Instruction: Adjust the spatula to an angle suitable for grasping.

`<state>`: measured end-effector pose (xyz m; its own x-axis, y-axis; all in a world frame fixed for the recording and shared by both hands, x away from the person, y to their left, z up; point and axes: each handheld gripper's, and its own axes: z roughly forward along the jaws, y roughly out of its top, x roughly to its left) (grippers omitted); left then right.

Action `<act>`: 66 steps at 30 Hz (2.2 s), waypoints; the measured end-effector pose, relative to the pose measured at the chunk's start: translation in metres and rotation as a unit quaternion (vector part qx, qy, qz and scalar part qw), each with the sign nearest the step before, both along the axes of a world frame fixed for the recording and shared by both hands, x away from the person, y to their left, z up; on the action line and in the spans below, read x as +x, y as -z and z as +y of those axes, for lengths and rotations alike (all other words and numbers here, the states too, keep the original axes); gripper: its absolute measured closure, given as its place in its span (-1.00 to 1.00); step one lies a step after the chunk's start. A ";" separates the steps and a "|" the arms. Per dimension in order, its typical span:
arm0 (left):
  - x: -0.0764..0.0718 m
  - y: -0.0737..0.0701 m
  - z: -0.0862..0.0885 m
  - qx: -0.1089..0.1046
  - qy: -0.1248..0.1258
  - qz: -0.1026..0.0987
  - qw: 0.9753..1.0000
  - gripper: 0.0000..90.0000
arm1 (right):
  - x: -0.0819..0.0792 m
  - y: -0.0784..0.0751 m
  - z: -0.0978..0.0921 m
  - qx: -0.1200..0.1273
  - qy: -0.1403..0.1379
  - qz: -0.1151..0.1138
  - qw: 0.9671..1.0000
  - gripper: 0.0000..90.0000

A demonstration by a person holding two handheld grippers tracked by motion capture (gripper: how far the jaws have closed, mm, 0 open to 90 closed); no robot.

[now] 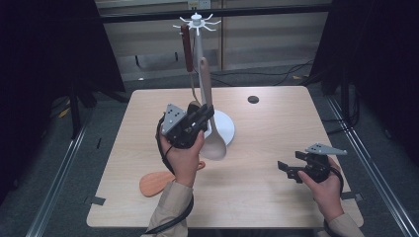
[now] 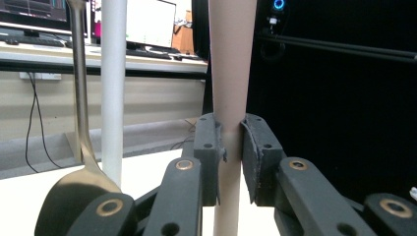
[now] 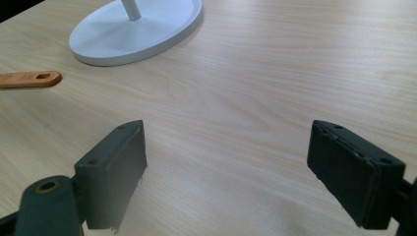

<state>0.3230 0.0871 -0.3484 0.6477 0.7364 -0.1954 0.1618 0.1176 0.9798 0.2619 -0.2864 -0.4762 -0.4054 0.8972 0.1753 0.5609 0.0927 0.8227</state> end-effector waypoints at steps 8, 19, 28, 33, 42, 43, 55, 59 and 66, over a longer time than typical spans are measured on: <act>0.004 -0.004 0.001 -0.004 -0.009 -0.005 1.000 0.73 | 0.000 0.000 0.000 0.000 -0.003 0.000 1.000 -0.68; 0.008 -0.012 0.003 -0.006 -0.016 -0.016 1.000 0.73 | 0.000 -0.001 -0.001 0.001 -0.003 0.000 1.000 -0.70; 0.013 -0.020 0.004 0.001 -0.020 -0.021 1.000 0.73 | 0.000 -0.001 0.000 0.001 -0.006 -0.001 1.000 -0.73; 0.016 -0.024 0.001 -0.003 -0.021 -0.021 1.000 0.73 | 0.000 -0.001 0.000 0.002 -0.005 -0.001 1.000 -0.75; 0.023 -0.030 0.000 0.000 -0.025 -0.023 0.999 0.73 | -0.001 -0.002 -0.001 0.004 -0.006 -0.002 1.000 -0.76; 0.024 -0.030 -0.001 -0.003 -0.024 -0.021 0.999 0.73 | -0.001 -0.002 -0.001 0.005 -0.006 -0.002 1.000 -0.76; 0.033 -0.031 -0.002 0.005 -0.033 -0.015 0.999 0.73 | 0.000 -0.003 -0.002 0.010 -0.005 -0.005 1.000 -0.76; 0.035 -0.033 -0.003 0.009 -0.029 -0.013 0.999 0.73 | -0.001 -0.003 -0.002 0.011 -0.004 -0.007 1.000 -0.76; 0.039 -0.033 -0.002 0.005 -0.037 -0.010 0.999 0.73 | 0.000 -0.003 -0.003 0.016 -0.008 -0.005 1.000 -0.76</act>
<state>0.3616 0.0856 -0.3157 0.5957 0.7839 -0.1752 0.1343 0.1178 0.9839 0.2617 -0.2891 -0.4734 -0.4208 0.8851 0.1989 0.5515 0.0755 0.8307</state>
